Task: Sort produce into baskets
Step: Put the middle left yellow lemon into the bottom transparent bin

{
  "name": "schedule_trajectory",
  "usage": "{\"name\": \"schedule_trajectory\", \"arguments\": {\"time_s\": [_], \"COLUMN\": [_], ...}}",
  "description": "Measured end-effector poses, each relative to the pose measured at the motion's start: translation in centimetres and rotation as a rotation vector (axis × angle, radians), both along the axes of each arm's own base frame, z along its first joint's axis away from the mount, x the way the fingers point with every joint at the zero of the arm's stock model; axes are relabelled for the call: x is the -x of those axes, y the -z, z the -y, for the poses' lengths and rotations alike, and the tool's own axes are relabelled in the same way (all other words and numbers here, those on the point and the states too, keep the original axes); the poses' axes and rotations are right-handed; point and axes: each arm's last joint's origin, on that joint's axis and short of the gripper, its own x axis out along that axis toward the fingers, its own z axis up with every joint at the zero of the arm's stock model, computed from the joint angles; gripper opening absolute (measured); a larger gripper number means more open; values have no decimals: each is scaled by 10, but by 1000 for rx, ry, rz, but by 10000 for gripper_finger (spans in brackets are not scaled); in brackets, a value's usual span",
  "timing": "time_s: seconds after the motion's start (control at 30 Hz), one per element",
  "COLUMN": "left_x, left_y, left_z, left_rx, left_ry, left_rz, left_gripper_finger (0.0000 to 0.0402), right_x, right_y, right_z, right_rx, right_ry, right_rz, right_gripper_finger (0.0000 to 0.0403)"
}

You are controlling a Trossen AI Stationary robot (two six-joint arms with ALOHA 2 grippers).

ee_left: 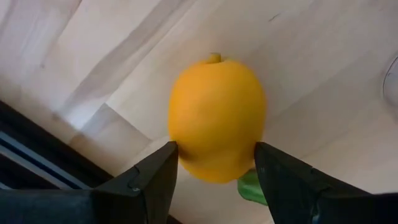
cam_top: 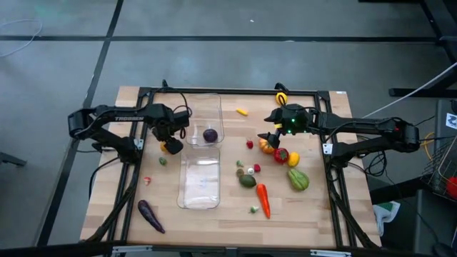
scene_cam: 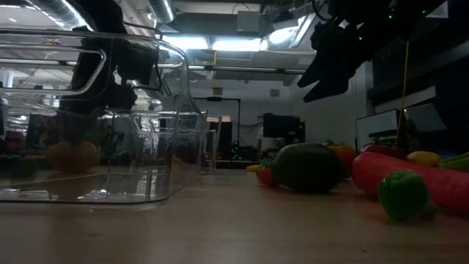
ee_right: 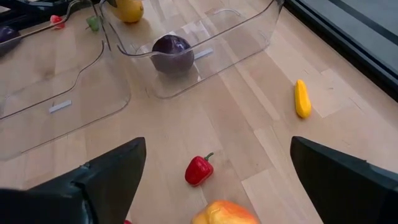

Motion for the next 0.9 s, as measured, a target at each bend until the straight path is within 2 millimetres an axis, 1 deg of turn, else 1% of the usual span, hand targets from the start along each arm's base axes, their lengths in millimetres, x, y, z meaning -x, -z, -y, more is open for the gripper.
{"name": "schedule_trajectory", "arguments": {"time_s": [0.17,0.33,0.53,0.63,0.9], "left_x": [-1,-1,-1,-1,-1], "left_y": [0,1,1,1,1], "left_z": [-1,-1,-1,-1,0], "left_rx": [2,4,5,5,9], "left_ry": [64,86,81,81,79], "left_rz": [9,12,12,12,7], "left_gripper_finger": [208,204,161,149,153], "right_x": [0,0,0,0,0], "right_y": [0,0,0,0,0], "right_z": [0,0,0,0,0], "right_rx": [0,0,0,0,0], "right_ry": [0,0,0,0,0], "right_rz": [0,-1,-1,-1,-1], "right_gripper_finger": [395,395,395,395,395]}}
